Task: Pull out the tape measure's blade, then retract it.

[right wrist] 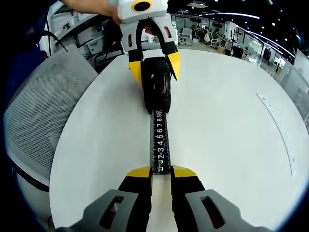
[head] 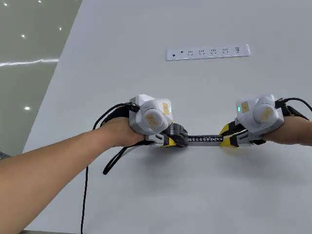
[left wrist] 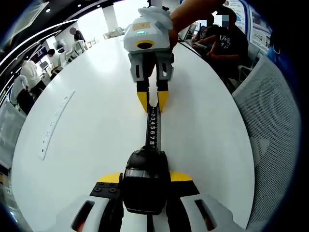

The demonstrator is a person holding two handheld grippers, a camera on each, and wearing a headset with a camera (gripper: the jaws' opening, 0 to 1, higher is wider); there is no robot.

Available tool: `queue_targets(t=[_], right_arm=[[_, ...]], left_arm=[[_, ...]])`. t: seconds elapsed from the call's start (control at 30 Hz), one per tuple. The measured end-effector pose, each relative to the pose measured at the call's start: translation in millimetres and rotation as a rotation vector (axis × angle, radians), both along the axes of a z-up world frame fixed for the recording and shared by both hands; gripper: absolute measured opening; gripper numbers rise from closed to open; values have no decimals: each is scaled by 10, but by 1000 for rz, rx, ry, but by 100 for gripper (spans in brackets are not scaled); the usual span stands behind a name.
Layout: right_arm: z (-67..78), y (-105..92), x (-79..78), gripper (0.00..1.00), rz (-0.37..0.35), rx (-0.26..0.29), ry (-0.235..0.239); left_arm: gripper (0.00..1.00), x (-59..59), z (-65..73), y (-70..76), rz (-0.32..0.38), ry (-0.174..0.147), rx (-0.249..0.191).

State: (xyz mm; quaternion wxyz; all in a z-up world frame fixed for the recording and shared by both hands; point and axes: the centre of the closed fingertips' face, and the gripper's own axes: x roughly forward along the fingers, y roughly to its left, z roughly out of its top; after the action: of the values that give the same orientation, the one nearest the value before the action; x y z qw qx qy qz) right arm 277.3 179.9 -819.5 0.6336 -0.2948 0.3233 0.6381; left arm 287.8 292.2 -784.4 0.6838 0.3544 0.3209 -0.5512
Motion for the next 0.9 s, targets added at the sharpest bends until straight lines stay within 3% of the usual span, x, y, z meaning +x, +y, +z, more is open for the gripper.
queue_targets(t=[0.9], right_arm=[[-22, -444, -9, 10, -35, -35, 12]], left_arm=[[30, 1, -6, -1, -7, 2, -1]])
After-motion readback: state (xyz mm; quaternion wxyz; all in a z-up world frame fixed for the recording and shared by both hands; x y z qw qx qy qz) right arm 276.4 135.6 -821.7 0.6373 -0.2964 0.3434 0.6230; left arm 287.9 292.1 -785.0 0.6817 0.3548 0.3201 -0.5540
